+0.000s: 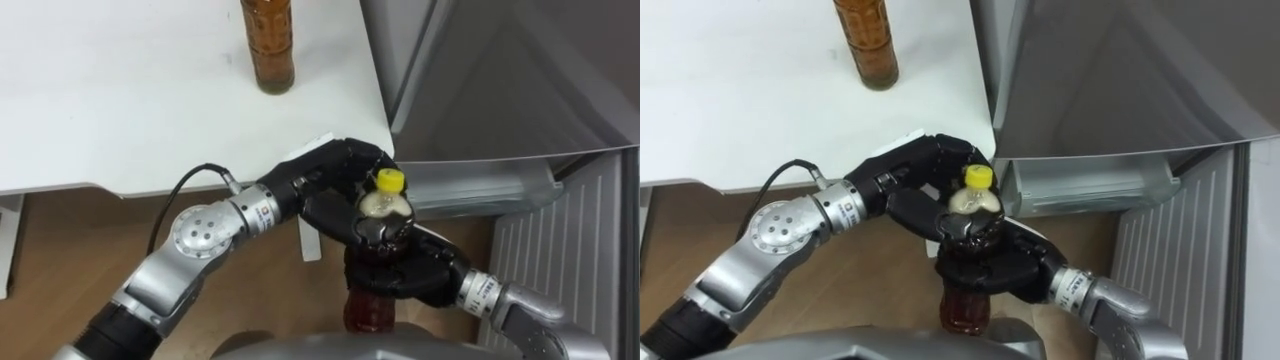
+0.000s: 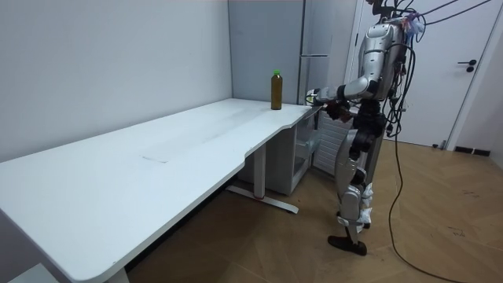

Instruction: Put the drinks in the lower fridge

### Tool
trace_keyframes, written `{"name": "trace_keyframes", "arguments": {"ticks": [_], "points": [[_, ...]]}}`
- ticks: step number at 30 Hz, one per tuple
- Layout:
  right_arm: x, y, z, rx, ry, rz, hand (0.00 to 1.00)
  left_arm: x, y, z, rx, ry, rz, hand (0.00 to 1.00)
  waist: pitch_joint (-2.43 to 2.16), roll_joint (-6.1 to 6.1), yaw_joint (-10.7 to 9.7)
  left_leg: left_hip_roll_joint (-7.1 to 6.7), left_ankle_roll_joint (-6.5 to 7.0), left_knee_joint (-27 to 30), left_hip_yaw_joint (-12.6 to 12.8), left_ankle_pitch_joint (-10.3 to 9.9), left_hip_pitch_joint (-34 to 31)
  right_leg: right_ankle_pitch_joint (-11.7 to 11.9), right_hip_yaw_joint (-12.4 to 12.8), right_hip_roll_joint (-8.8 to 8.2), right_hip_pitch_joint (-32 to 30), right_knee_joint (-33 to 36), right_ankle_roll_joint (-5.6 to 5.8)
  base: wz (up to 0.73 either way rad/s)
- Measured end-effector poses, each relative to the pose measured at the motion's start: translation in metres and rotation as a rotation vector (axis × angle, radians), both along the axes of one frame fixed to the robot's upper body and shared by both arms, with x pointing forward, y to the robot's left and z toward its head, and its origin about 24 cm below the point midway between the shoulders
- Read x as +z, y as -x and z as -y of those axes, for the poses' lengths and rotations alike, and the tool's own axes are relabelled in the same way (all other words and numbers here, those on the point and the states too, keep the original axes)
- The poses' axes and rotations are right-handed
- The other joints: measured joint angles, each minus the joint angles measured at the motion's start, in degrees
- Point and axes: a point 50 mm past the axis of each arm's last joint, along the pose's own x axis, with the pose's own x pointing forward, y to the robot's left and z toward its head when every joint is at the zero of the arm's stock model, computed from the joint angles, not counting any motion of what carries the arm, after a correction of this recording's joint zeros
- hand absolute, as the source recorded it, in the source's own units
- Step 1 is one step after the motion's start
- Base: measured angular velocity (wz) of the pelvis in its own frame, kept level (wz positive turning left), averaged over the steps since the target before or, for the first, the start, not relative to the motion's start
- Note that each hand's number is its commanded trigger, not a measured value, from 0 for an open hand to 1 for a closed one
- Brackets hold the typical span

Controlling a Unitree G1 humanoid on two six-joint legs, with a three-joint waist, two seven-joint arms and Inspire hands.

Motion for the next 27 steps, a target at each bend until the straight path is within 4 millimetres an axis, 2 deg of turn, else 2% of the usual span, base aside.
{"name": "trace_keyframes", "arguments": {"ticks": [1, 2, 3, 4, 19, 27], "points": [[0.0, 0.0, 0.0, 0.001, 0.0, 0.0, 1.0, 0.0, 0.0, 0.0, 0.0, 0.0, 0.0, 0.88, 0.0, -0.07, 0.03, 0.0, 0.0, 0.01, -0.01, 0.0, 0.0, 0.0, 0.0, 0.0, -0.02, 0.04, 0.0, 0.0], [0.0, 0.0, 0.0, 0.002, 0.0, 0.001, 1.0, 0.0, 0.0, 0.0, -0.001, 0.0, 0.0, 0.61, -0.03, -0.12, 0.01, 0.0, 0.0, 0.04, -0.02, 0.0, -0.02, 0.0, -0.02, 0.01, -0.04, 0.13, 0.0, 0.0], [0.0, 0.0, -0.001, 0.003, -0.001, 0.002, 1.0, 0.0, 0.0, 0.0, -0.001, 0.001, 0.0, 0.08, -0.04, -0.13, 0.03, 0.01, 0.0, 0.04, -0.04, 0.0, -0.05, 0.0, -0.04, 0.0, -0.13, 0.28, 0.0, 0.0], [0.001, 0.0, -0.001, 0.004, -0.001, 0.002, 1.0, 0.0, 0.0, 0.0, -0.001, 0.002, 0.0, 0.0, -0.04, -0.13, 0.04, 0.01, 0.0, 0.04, -0.05, 0.0, -0.06, 0.0, -0.04, 0.0, -0.22, 0.41, 0.0, 0.0], [-0.003, 0.005, -0.003, 0.021, 0.002, -0.027, 1.0, -0.004, 0.004, -0.003, -0.019, 0.014, -0.035, 0.0, 0.05, 0.02, -0.17, -0.01, 0.0, -0.02, 0.39, -0.01, -0.04, 0.0, -0.26, 0.01, -0.38, 0.52, 0.0, 0.0], [-0.009, 0.008, -0.007, 0.043, 0.055, -0.076, 1.0, -0.026, 0.009, -0.011, 0.012, 0.032, -0.16, 0.0, 0.28, 0.62, -0.18, 0.03, -0.01, -0.24, 0.19, -0.01, -0.11, 0.0, -0.77, 0.03, -0.34, 0.5, 0.0, 0.01]]}}
